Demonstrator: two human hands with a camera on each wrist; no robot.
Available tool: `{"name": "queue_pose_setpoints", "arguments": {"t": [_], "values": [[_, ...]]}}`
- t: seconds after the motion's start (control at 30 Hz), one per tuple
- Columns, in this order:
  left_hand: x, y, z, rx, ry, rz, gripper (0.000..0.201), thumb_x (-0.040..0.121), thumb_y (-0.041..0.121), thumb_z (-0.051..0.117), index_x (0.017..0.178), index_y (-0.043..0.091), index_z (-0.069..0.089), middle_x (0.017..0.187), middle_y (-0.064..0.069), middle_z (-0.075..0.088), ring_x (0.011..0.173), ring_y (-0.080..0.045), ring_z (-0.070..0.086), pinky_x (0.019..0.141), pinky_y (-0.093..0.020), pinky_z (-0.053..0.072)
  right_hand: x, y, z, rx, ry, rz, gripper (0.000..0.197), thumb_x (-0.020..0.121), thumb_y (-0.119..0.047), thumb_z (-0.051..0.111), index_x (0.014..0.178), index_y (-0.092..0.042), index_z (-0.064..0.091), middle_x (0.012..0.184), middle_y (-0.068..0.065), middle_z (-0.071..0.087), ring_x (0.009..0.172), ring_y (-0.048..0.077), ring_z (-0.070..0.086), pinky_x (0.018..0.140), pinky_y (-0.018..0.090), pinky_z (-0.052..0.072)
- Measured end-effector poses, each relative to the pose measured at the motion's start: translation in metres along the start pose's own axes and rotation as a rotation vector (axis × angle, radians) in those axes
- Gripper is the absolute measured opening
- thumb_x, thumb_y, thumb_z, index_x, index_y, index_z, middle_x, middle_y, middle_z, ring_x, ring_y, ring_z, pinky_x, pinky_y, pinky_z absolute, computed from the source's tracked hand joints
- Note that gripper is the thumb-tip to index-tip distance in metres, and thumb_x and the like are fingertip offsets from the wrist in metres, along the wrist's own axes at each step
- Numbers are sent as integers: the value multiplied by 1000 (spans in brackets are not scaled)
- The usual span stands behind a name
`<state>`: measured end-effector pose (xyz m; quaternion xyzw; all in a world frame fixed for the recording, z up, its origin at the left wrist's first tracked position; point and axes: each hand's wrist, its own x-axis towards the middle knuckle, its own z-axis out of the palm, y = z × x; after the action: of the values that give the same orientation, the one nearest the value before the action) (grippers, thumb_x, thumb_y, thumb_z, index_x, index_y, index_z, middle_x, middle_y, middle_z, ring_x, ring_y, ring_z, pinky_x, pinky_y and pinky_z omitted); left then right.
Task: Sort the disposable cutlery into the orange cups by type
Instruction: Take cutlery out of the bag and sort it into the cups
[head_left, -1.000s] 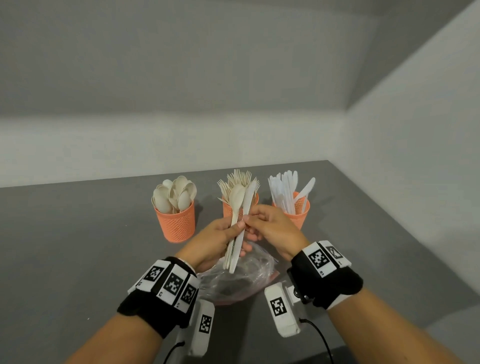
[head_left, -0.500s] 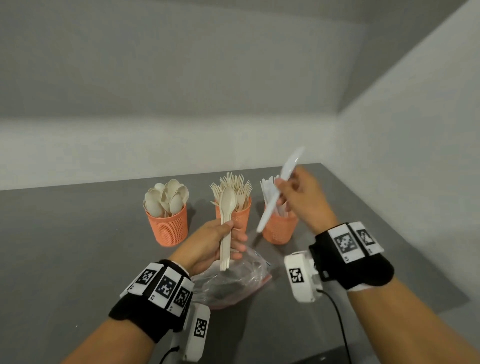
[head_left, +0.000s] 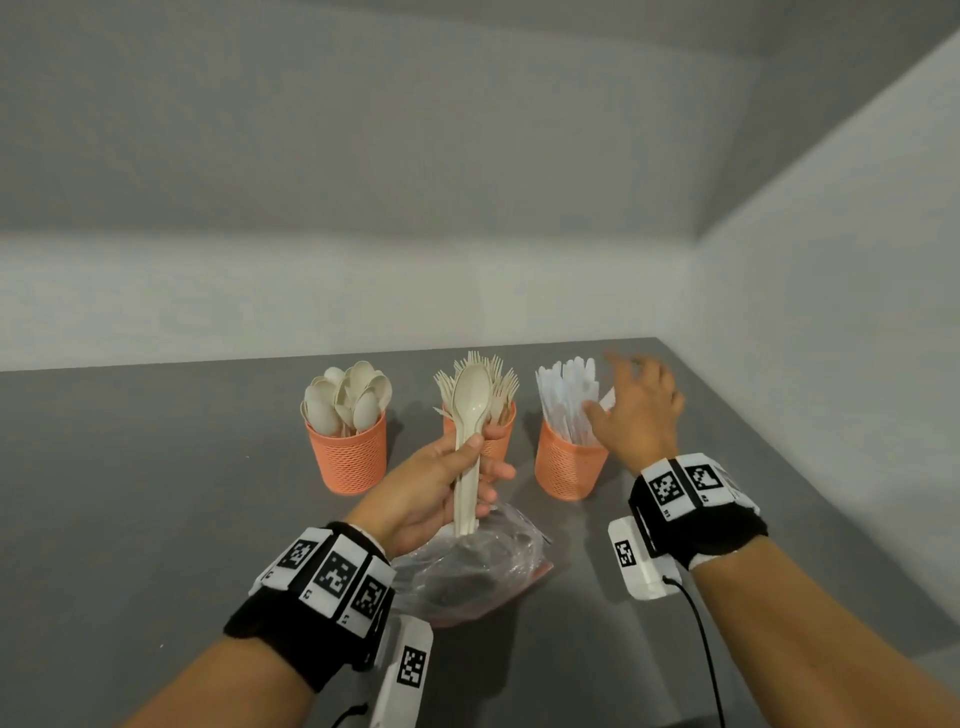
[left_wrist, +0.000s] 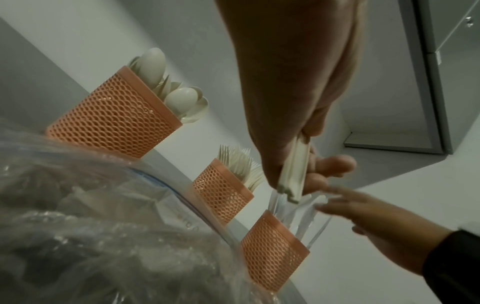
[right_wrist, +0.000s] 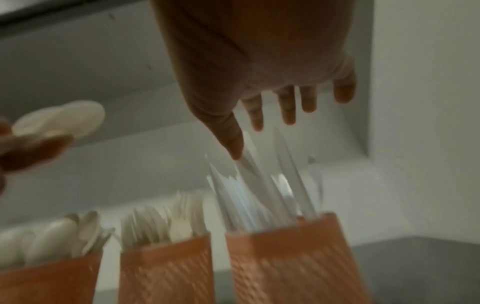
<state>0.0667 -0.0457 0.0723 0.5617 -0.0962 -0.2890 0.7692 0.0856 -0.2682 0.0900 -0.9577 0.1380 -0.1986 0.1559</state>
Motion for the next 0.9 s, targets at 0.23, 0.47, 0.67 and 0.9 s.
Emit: {"name": "queue_pose_setpoints", "arguments": {"t": [0.23, 0.47, 0.67, 0.9], "values": [[3, -2, 2, 190, -13, 20, 27, 100, 21, 37, 104, 3, 57, 73, -4, 66, 46, -7, 51, 50, -20, 45, -44, -69, -6, 787, -279, -182, 50, 85, -27, 64, 130, -24, 42, 94, -2, 55, 68, 13, 55, 68, 20, 45], [-5, 9, -20, 854, 162, 212, 16, 92, 23, 54, 104, 12, 58, 82, 2, 59, 73, -11, 55, 68, -21, 43, -41, -108, 18, 753, -305, -258, 25, 84, -16, 62, 96, -26, 41, 73, -3, 50, 59, 17, 50, 58, 22, 44], [-14, 32, -116, 520, 883, 490, 44, 79, 0, 57, 120, 12, 48, 114, -7, 49, 92, -15, 44, 74, -23, 40, -14, -141, 23, 866, 11, -305, 28, 86, -13, 60, 100, -25, 37, 70, 9, 56, 61, 27, 57, 61, 35, 49], [6, 28, -164, 524, 452, 106, 115, 68, 0, 78, 149, 18, -1, 152, -5, 25, 133, -17, 32, 106, -35, 30, 1, -183, 57, 912, -8, -328, 27, 88, -11, 59, 99, -23, 38, 72, 12, 57, 64, 23, 56, 66, 27, 49]]}}
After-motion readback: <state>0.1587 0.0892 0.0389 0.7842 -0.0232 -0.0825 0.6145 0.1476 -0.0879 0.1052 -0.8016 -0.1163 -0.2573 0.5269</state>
